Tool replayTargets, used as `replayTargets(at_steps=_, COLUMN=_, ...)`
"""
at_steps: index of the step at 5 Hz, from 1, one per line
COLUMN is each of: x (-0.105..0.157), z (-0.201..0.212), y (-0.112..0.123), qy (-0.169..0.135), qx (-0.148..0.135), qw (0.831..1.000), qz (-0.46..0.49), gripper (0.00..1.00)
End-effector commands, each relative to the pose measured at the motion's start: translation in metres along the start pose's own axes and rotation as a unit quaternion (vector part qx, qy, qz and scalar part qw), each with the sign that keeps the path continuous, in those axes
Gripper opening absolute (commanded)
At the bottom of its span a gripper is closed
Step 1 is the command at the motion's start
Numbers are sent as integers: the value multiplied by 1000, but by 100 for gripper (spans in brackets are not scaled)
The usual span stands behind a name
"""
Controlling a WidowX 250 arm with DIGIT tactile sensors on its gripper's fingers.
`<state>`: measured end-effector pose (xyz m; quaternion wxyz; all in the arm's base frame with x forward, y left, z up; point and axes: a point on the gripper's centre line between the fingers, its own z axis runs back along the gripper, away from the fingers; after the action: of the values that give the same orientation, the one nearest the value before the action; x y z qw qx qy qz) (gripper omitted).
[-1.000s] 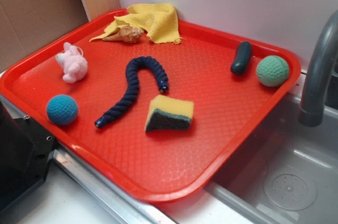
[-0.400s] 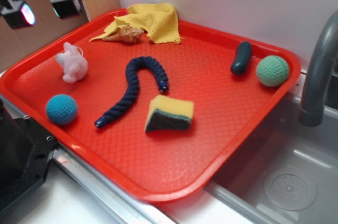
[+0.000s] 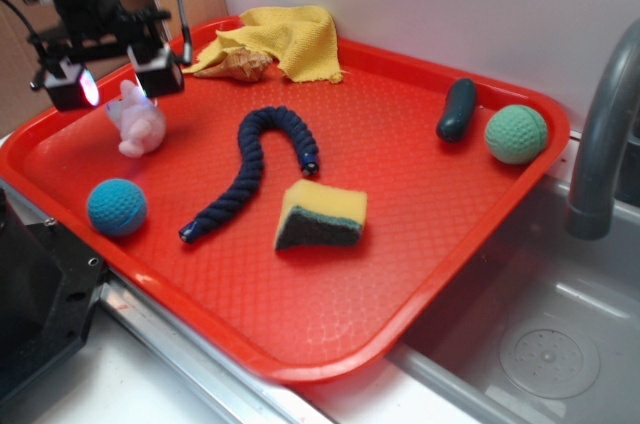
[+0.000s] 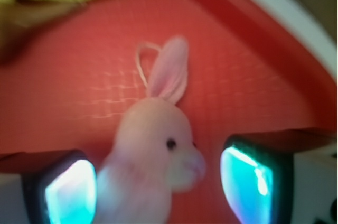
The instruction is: Grab the pink bunny.
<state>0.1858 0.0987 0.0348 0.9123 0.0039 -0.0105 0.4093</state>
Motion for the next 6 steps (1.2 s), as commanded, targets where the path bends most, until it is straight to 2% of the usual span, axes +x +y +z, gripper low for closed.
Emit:
replayTargets(at_steps=1, x=-5, z=-21, y=7, qy=7, qx=29, qw=1000, qz=1, gripper=53)
replayTargets(at_steps=2, x=-7, z=-4, y=8, qy=6, qx=28, qw=999, qz=-30, gripper=0)
replayTargets(at_steps=3, x=-11, z=40, y=5, qy=-15, qx=41, qw=991, qz=-128, gripper=0)
replayTargets(at_steps=4, x=-24, z=89, y=-7, qy=-33, qx=-32, qw=973, qz=-225, gripper=0)
replayTargets(at_steps=6, x=-52, z=178, y=-26, qy=-15, qx=-90, qw=929, qz=-358, gripper=0)
